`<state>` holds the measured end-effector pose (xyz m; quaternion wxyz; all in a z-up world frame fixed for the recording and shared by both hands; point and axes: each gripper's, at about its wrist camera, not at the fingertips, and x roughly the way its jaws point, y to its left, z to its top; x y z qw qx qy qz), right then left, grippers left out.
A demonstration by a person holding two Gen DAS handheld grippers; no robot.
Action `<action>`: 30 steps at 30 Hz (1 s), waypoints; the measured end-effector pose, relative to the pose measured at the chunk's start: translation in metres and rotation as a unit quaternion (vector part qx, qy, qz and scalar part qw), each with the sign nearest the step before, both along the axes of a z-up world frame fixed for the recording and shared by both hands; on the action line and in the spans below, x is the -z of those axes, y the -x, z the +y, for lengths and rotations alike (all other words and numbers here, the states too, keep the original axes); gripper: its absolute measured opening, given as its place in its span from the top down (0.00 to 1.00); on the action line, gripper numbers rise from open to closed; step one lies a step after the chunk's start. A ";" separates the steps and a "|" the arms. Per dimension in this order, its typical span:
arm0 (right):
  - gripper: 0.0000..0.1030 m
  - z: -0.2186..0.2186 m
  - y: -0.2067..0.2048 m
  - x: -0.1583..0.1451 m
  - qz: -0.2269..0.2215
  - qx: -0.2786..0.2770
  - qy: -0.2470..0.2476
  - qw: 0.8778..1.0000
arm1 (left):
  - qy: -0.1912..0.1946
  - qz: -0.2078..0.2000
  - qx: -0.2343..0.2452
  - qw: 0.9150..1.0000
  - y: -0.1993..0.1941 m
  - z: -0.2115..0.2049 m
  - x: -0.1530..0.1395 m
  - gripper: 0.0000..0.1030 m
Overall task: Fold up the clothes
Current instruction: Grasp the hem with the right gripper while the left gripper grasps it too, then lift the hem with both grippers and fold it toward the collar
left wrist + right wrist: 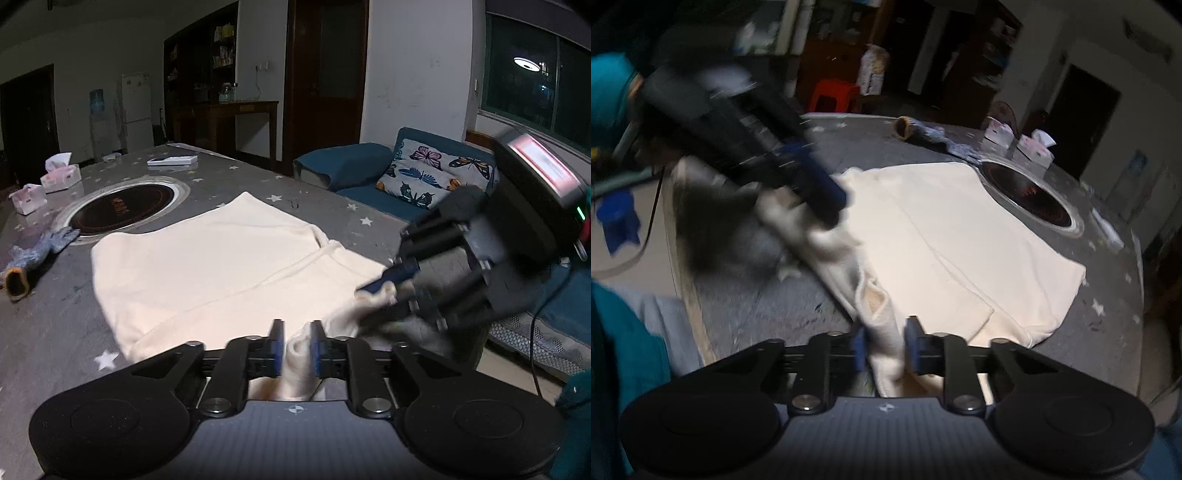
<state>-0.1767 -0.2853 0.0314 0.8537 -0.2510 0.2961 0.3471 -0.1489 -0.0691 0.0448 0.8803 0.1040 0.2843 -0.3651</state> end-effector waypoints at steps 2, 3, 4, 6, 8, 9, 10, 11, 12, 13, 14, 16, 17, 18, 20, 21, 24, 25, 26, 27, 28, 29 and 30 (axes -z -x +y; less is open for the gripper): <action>0.87 -0.004 -0.006 -0.005 0.013 0.011 -0.017 1.000 | -0.015 -0.015 -0.006 1.000 0.012 0.006 0.002 0.42; 0.88 -0.007 -0.010 -0.008 0.019 0.017 -0.025 0.999 | -0.026 -0.025 -0.009 0.999 0.017 0.007 0.004 0.42; 0.88 -0.008 -0.012 -0.009 0.023 0.021 -0.031 0.999 | -0.038 -0.031 -0.009 0.999 0.020 0.007 0.006 0.42; 0.89 -0.010 -0.017 -0.012 0.029 0.031 -0.042 0.998 | -0.066 -0.039 -0.004 0.997 0.026 0.005 0.013 0.42; 0.89 -0.011 -0.021 -0.014 0.033 0.038 -0.049 0.998 | -0.096 -0.050 0.002 0.994 0.028 -0.001 0.020 0.42; 0.89 -0.011 -0.023 -0.014 0.034 0.042 -0.051 0.997 | -0.112 -0.058 0.004 0.992 0.028 -0.004 0.024 0.42; 0.89 -0.011 -0.024 -0.015 0.033 0.045 -0.053 0.997 | -0.128 -0.067 0.005 0.990 0.029 -0.006 0.027 0.42; 0.90 -0.011 -0.025 -0.016 0.032 0.048 -0.054 0.997 | -0.138 -0.076 0.009 0.987 0.029 -0.008 0.030 0.42; 0.90 -0.011 -0.026 -0.017 0.031 0.050 -0.055 0.997 | -0.146 -0.083 0.014 0.986 0.030 -0.009 0.031 0.43; 0.90 -0.011 -0.026 -0.018 0.031 0.051 -0.056 0.997 | -0.154 -0.090 0.018 0.984 0.031 -0.010 0.033 0.45; 0.91 -0.011 -0.026 -0.018 0.029 0.053 -0.057 0.997 | -0.160 -0.094 0.022 0.982 0.030 -0.010 0.034 0.57; 0.92 -0.010 -0.024 -0.018 0.026 0.056 -0.060 0.996 | -0.147 -0.082 0.016 0.986 0.026 -0.005 0.032 0.78; 0.92 -0.011 -0.023 -0.018 0.024 0.058 -0.063 0.996 | -0.138 -0.074 0.011 0.988 0.023 -0.002 0.031 0.89; 0.92 -0.011 -0.021 -0.017 0.021 0.060 -0.067 0.996 | -0.128 -0.065 0.006 0.990 0.020 0.000 0.029 0.92; 0.93 -0.011 -0.018 -0.017 0.015 0.061 -0.074 0.995 | -0.108 -0.051 -0.002 0.993 0.017 0.006 0.025 0.94; 0.93 -0.012 -0.016 -0.017 0.013 0.060 -0.076 0.995 | -0.097 -0.048 -0.005 0.994 0.018 0.010 0.022 0.94; 0.93 -0.013 -0.007 -0.024 0.004 0.052 -0.081 0.995 | -0.072 -0.040 -0.009 0.997 0.025 0.017 0.011 0.95; 0.93 -0.014 -0.002 -0.027 0.001 0.048 -0.083 0.995 | -0.065 -0.038 -0.006 0.997 0.030 0.018 0.007 0.95; 0.93 -0.016 0.002 -0.030 -0.002 0.044 -0.084 0.995 | -0.058 -0.036 -0.004 0.998 0.034 0.020 0.003 0.95; 0.93 -0.017 0.006 -0.033 -0.005 0.041 -0.085 0.996 | -0.051 -0.035 -0.001 0.998 0.038 0.021 0.000 0.95; 0.93 -0.018 0.011 -0.036 -0.007 0.037 -0.086 0.996 | -0.047 -0.033 0.002 0.998 0.043 0.022 -0.004 0.95; 0.93 -0.020 0.017 -0.041 -0.008 0.034 -0.087 0.996 | -0.043 -0.033 0.007 0.998 0.048 0.022 -0.008 0.95; 0.93 -0.022 0.023 -0.045 -0.008 0.031 -0.089 0.996 | -0.039 -0.031 0.012 0.999 0.054 0.023 -0.012 0.95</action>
